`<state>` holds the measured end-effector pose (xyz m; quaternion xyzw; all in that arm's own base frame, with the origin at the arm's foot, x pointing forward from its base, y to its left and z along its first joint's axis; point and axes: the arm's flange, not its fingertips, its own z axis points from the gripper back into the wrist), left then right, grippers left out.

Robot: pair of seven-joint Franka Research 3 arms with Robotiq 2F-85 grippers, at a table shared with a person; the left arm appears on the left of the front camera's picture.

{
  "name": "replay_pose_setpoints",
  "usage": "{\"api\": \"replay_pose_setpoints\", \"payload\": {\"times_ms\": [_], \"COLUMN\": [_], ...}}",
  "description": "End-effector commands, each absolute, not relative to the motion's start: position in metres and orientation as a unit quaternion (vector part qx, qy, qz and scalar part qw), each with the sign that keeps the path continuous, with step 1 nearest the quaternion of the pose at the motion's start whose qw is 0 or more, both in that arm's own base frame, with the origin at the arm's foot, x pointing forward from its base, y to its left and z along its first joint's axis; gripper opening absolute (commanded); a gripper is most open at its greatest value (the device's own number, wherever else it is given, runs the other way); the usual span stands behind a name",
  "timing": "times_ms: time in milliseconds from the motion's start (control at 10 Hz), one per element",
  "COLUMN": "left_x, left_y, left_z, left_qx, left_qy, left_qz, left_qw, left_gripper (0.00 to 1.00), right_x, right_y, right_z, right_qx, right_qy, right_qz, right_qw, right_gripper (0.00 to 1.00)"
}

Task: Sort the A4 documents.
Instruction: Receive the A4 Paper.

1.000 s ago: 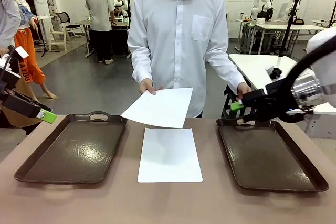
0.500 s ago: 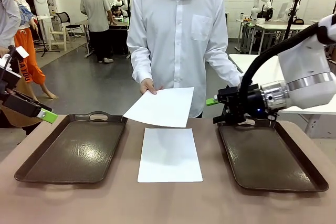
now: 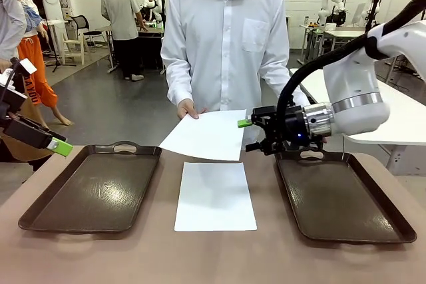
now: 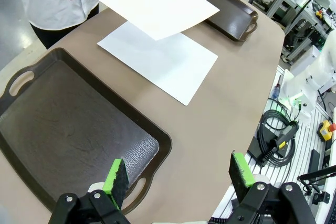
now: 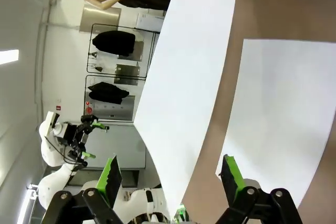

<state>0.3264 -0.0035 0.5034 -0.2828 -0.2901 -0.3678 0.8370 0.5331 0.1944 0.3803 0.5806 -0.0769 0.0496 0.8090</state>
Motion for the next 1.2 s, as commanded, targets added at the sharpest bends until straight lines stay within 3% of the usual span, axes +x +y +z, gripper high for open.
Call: {"api": "replay_pose_setpoints", "payload": {"times_ms": [0,800,900,1000,1100], "left_x": [0.328,0.328,0.328,0.328,0.328], "left_y": [-0.001,-0.001,-0.001,-0.001,-0.001], "left_z": [0.503,0.503,0.503,0.503,0.503], "left_qx": [-0.288,-0.288,-0.288,-0.288,-0.288], "left_qy": [-0.296,-0.296,-0.296,-0.296,-0.296], "left_qz": [-0.377,-0.377,-0.377,-0.377,-0.377], "left_qw": [0.829,0.829,0.829,0.829,0.829], "left_gripper": [1.0,1.0,1.0,1.0,1.0], "right_x": [0.558,0.575,0.573,0.571,0.57], "right_y": [0.207,0.216,0.217,0.216,0.215], "right_z": [0.371,0.348,0.348,0.347,0.348], "right_qx": [0.584,0.631,0.63,0.628,0.627], "right_qy": [-0.08,-0.079,-0.078,-0.076,-0.074], "right_qz": [0.018,-0.058,-0.051,-0.044,-0.04], "right_qw": [0.808,0.769,0.771,0.773,0.774], "right_gripper": [1.0,1.0,0.98,0.82,0.79]}}
